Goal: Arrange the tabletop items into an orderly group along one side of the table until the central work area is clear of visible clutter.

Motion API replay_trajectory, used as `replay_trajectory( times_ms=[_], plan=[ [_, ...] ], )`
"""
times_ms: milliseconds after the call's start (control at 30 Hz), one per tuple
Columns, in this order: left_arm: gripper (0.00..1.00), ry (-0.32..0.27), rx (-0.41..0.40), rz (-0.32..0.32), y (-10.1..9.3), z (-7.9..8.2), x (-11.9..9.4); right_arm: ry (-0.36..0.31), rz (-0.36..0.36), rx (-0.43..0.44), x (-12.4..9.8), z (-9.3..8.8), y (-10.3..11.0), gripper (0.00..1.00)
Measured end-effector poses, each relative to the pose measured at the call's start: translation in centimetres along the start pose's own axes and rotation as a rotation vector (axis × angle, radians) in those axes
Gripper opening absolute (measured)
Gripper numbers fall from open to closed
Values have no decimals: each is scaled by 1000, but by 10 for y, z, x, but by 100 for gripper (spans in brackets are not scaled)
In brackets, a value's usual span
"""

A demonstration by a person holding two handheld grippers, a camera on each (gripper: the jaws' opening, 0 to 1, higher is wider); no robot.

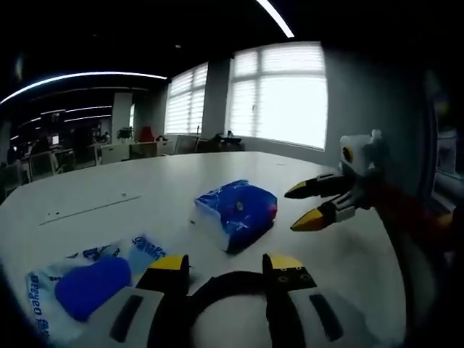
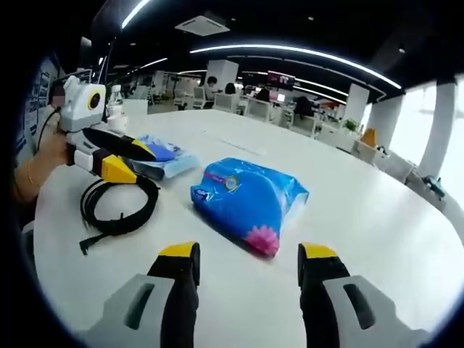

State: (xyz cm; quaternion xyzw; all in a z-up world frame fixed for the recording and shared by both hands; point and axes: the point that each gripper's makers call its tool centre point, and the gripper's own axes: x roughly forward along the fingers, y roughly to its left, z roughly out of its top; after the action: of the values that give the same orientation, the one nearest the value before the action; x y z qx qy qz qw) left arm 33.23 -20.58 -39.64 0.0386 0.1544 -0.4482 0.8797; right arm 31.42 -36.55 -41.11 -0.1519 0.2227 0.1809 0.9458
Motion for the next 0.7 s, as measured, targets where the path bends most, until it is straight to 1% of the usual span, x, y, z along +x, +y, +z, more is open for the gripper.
replay_trajectory(
  times_ms=[167, 367, 700],
  plan=[
    [40, 2, 5, -5, -2, 5, 10, -5, 4, 7, 4, 0, -3, 51],
    [40, 6, 14, -13, -5, 4, 16, -14, 31, 22, 5, 3, -1, 50],
    [40, 16, 4, -9, -4, 5, 31, -16, 38, -1, 9, 6, -6, 49]
  ],
)
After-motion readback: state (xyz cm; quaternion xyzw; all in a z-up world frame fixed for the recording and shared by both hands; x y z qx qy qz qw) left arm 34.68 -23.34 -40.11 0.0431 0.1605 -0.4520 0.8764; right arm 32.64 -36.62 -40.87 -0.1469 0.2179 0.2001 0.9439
